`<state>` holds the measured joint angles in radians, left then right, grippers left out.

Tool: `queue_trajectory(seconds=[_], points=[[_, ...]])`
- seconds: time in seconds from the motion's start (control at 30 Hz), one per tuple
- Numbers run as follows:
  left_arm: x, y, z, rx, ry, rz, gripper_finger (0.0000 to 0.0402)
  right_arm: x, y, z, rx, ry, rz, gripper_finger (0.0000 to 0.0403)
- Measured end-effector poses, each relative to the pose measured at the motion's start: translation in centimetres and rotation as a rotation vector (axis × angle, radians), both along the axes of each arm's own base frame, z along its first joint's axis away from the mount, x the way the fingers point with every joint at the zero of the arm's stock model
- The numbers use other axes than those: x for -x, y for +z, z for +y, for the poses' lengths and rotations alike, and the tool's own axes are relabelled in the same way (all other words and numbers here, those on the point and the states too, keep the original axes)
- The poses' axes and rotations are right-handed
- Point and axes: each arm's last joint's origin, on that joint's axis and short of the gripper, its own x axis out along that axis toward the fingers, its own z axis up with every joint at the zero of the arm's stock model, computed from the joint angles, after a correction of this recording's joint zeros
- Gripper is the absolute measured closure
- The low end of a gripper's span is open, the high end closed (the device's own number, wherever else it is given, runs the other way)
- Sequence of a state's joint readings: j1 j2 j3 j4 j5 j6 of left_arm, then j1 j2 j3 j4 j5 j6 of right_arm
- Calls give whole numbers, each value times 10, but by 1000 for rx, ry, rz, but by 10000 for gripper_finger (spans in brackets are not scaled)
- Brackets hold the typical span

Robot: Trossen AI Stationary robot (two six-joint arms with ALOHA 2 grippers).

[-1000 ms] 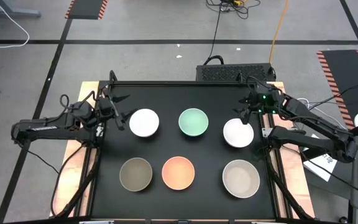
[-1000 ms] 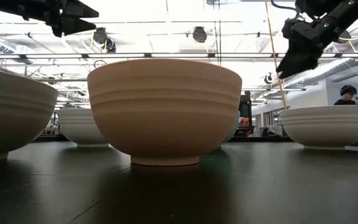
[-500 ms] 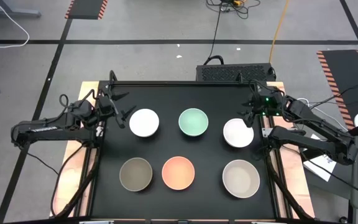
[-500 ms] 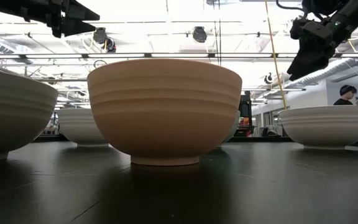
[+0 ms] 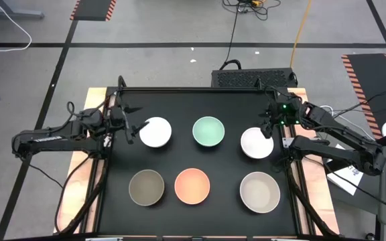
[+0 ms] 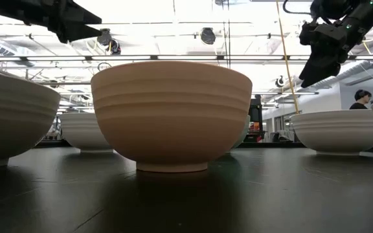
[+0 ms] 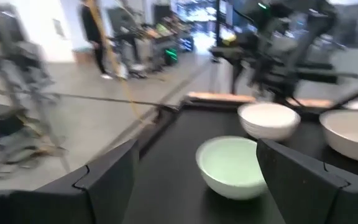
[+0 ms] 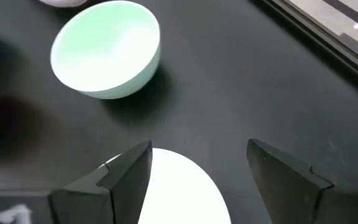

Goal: Nest bowls inside each other
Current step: Stack the right white bowl on the light green bowl

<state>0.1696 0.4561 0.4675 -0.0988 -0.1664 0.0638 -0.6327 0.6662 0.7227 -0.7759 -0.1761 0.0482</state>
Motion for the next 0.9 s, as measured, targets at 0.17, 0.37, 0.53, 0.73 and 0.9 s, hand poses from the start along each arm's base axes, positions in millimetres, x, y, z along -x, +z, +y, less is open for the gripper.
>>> queue_trajectory(seconds=[0.17,0.37,0.53,0.73,0.9], points=[[3,-14,0,-12,1,-2,73,2,1,2,-1,2,-24,149],[21,-40,1,-33,54,-129,73,10,5,8,45,2,-89,149],[32,-50,-3,-40,-4,-180,73,16,9,13,61,24,-137,149],[39,-55,-4,-39,-4,-189,73,20,11,16,75,25,-159,149],[41,-60,-4,-9,8,-152,73,20,10,16,59,15,-156,149]])
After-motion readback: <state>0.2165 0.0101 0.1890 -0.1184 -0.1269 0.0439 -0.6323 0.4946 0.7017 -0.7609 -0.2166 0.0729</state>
